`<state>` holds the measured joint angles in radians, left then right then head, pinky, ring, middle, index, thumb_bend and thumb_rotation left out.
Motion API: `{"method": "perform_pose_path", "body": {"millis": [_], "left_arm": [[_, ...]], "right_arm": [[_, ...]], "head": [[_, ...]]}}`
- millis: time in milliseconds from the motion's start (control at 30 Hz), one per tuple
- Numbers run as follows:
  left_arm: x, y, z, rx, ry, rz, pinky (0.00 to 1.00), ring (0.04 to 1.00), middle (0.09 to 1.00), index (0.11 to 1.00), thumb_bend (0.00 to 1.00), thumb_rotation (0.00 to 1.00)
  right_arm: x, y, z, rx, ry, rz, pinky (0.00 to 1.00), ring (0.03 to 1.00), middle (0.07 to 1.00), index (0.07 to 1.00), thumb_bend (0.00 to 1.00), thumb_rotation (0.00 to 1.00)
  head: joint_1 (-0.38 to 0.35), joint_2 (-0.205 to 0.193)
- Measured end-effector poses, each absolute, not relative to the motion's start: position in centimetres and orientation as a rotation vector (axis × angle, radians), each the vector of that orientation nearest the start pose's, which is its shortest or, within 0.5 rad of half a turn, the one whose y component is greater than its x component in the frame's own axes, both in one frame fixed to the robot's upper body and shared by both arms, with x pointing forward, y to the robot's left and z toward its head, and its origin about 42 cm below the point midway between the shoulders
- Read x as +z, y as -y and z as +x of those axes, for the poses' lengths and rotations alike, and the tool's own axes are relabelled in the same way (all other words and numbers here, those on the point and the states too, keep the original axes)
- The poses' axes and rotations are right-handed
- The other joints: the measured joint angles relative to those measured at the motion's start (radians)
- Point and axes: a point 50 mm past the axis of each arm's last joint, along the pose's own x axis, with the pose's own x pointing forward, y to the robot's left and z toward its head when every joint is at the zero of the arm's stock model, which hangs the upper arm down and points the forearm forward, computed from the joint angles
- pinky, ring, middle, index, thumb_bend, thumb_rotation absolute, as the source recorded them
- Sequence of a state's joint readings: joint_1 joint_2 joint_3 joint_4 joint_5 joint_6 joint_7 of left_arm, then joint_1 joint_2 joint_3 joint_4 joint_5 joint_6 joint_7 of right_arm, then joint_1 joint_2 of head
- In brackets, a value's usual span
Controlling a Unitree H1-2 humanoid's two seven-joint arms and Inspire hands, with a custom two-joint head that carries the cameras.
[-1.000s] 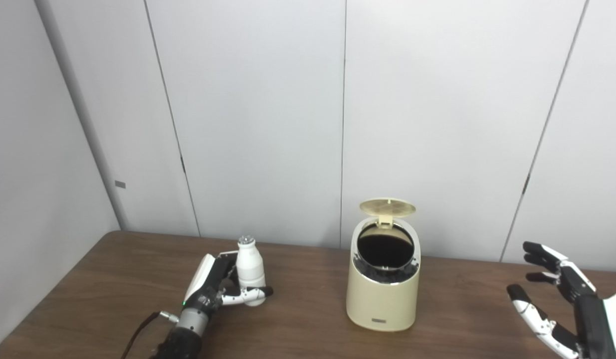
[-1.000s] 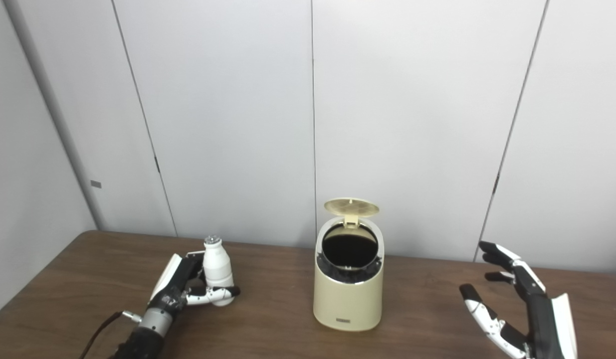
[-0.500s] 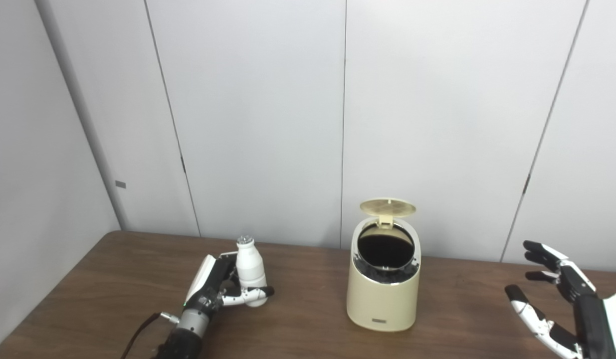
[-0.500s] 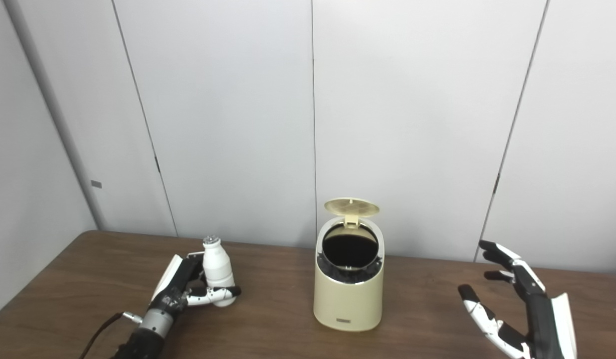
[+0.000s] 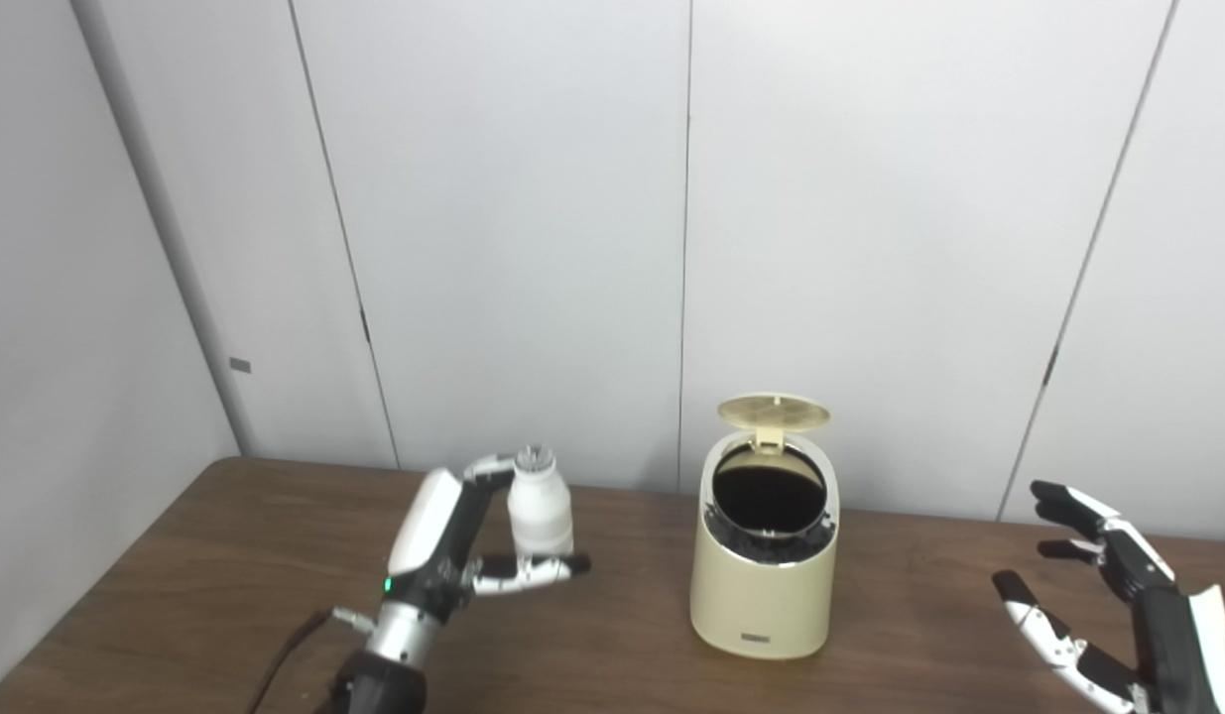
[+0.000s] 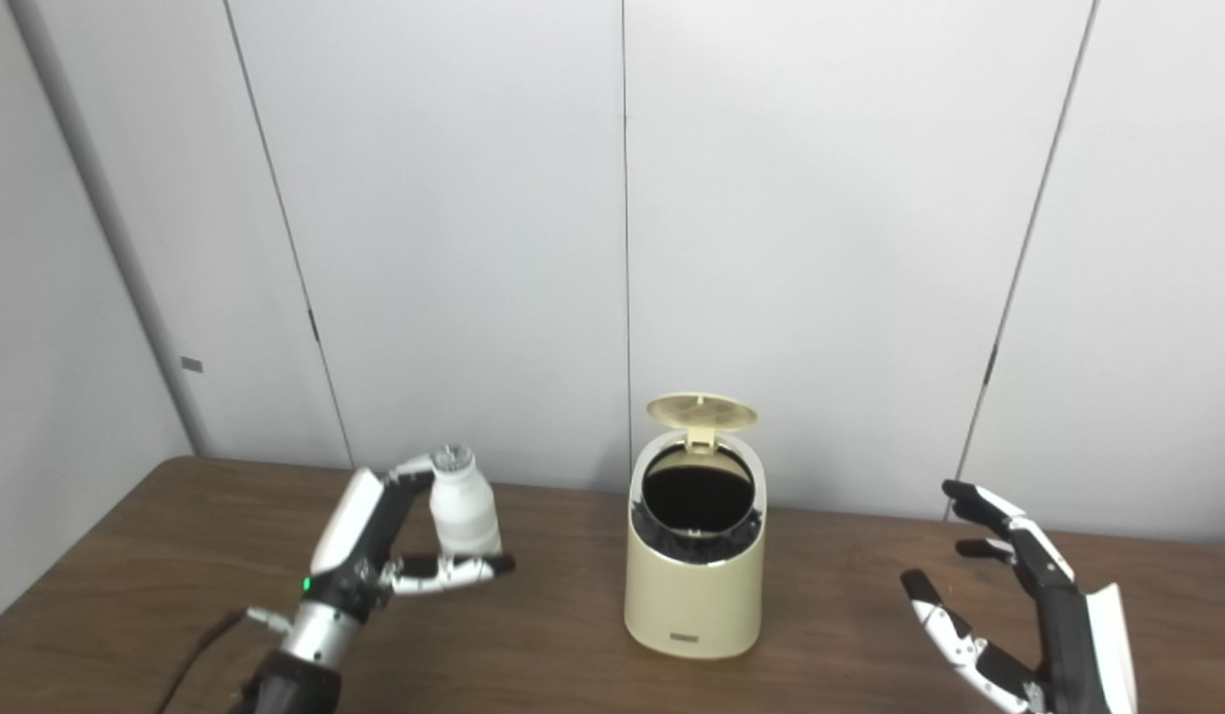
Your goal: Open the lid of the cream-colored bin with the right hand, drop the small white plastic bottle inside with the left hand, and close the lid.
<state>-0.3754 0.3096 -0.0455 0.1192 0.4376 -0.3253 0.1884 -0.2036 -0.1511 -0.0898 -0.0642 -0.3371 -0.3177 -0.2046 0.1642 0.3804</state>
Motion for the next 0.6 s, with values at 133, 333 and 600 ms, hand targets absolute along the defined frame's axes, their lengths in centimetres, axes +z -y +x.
{"method": "perform_pose_path", "body": {"millis": [133, 333, 600], "left_arm": [[25.3, -24.6, 38.0, 0.036, 0.774, 0.677, 1.0, 0.701, 0.472, 0.49, 0.52, 0.0], [27.4, -22.4, 37.3, 0.02, 0.856, 0.69, 1.0, 0.722, 0.469, 0.494, 0.52, 0.0], [29.0, -20.2, 38.1, 0.019, 0.918, 0.681, 1.0, 0.726, 0.47, 0.494, 0.52, 0.0]], "right_arm": [[20.4, 26.4, 33.3, -0.21, 0.621, -0.433, 0.63, 0.769, 0.79, 0.749, 0.15, 0.12], [20.1, 26.1, 33.4, -0.21, 0.617, -0.431, 0.63, 0.772, 0.797, 0.756, 0.16, 0.03], [19.2, 25.9, 33.7, -0.223, 0.591, -0.419, 0.67, 0.794, 0.813, 0.77, 0.18, 0.08]], "head": [[-0.008, -0.008], [-0.025, -0.017], [-0.051, -0.026]]}}
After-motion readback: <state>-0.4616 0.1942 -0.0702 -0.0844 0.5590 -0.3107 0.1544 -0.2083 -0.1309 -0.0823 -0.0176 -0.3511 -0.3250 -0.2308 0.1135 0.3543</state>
